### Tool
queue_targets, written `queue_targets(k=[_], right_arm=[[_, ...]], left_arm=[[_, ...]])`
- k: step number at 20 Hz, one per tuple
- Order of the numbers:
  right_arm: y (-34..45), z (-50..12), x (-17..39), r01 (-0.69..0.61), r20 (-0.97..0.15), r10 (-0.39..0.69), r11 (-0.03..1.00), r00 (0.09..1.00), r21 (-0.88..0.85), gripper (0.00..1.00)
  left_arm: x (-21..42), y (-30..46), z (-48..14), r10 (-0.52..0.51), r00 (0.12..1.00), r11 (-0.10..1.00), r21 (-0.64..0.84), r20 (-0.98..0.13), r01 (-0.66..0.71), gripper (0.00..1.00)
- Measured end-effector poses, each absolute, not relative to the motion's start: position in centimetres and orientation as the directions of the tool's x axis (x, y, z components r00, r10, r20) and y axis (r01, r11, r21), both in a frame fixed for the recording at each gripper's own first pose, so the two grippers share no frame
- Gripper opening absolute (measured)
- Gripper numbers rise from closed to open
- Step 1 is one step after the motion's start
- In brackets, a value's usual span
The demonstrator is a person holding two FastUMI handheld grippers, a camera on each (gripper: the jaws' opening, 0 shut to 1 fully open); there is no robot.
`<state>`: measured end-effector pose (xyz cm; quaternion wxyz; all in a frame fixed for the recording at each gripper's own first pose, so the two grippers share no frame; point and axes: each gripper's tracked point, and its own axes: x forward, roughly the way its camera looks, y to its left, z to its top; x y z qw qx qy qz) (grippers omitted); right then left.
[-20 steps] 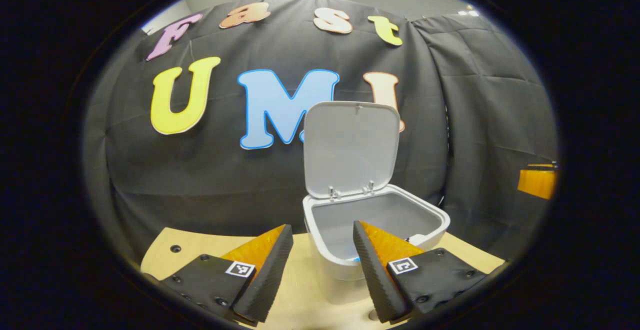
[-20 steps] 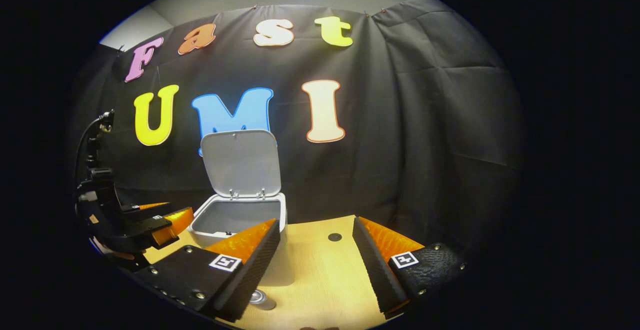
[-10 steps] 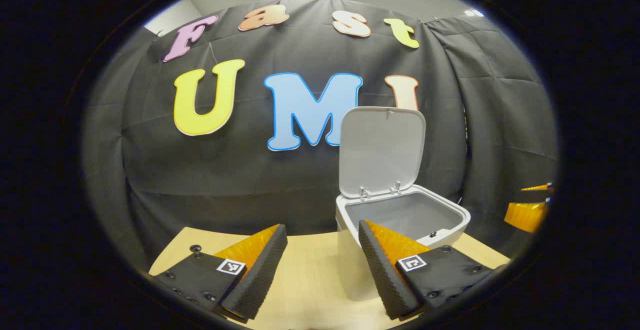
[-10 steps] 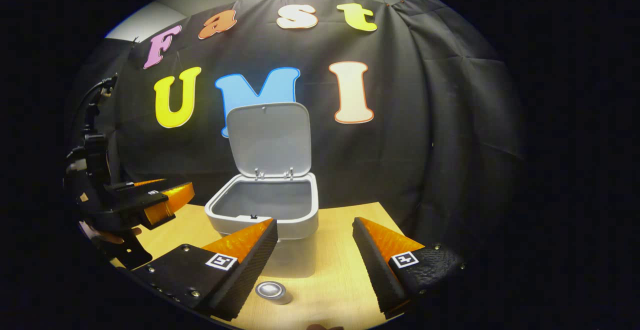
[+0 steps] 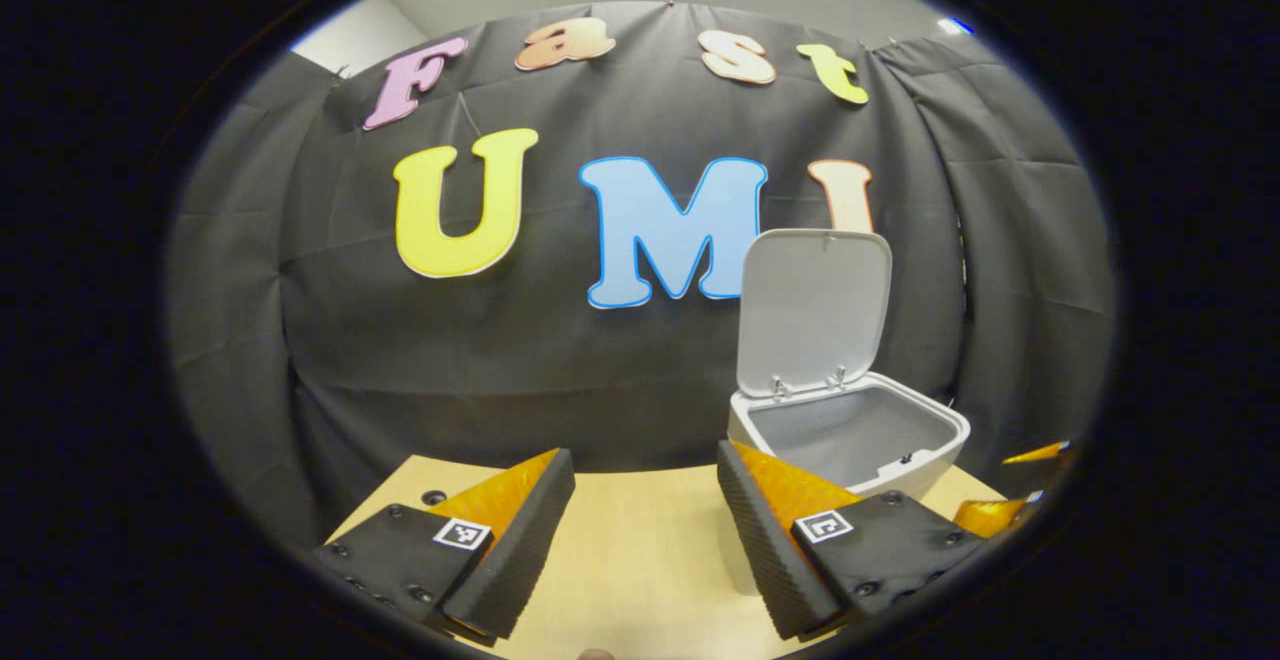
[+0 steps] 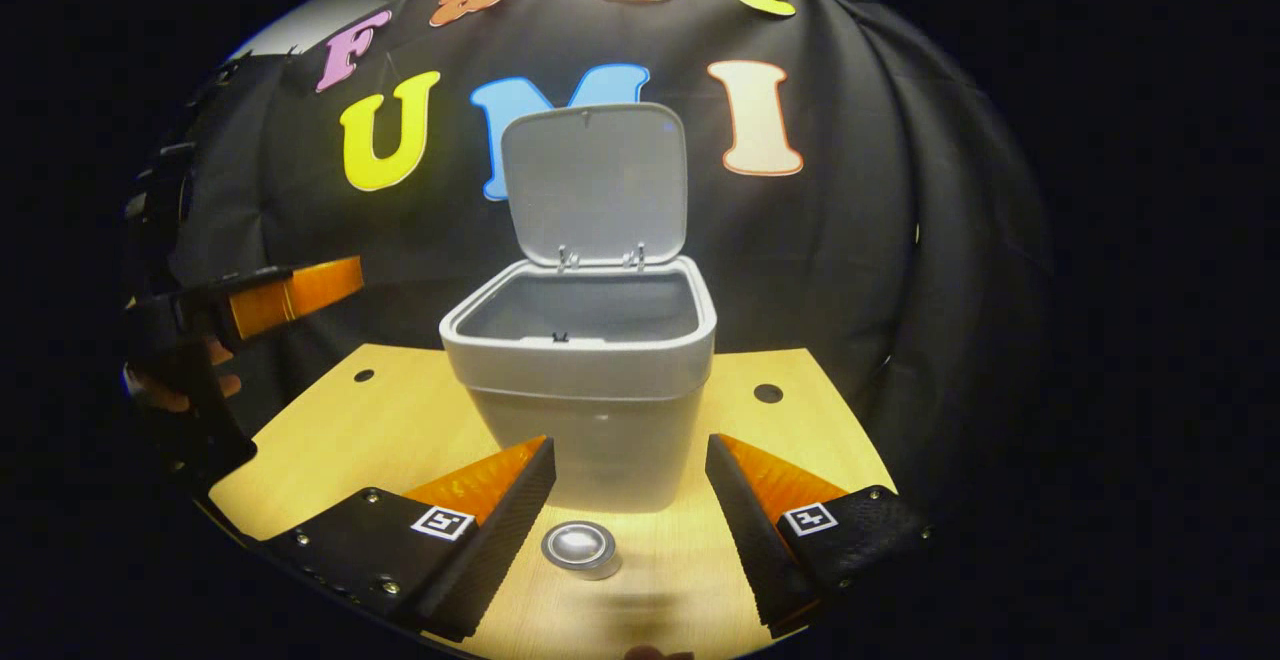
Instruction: Press the lid of the desktop garbage bin to open it, pick up the crumpled paper on the desktop and throw it into the bin, then pick up the pop can on the desktop and drop it into the bin, and finally close the garbage bin lid.
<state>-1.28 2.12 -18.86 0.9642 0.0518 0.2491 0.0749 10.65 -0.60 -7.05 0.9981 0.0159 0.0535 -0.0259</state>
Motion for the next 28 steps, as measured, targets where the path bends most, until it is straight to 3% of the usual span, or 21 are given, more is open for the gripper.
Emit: queue_targets(k=[12, 28], right_arm=[[6.4, -24.6, -2.3, -0.222, -0.572, 0.252, 0.967, 0.781, 0.123, 0.97], [8.0, -30.6, -2.8, -0.265, -0.685, 0.276, 0.956, 0.674, 0.124, 0.97]], left_arm=[[7.1, 4.3, -7.2, 0.060, 0.994, 0.998, 0.031, -0.096, -0.057, 0.96], [4.0, 10.8, -7.0, 0.203, 0.974, 0.979, 0.018, -0.098, -0.202, 0.95]])
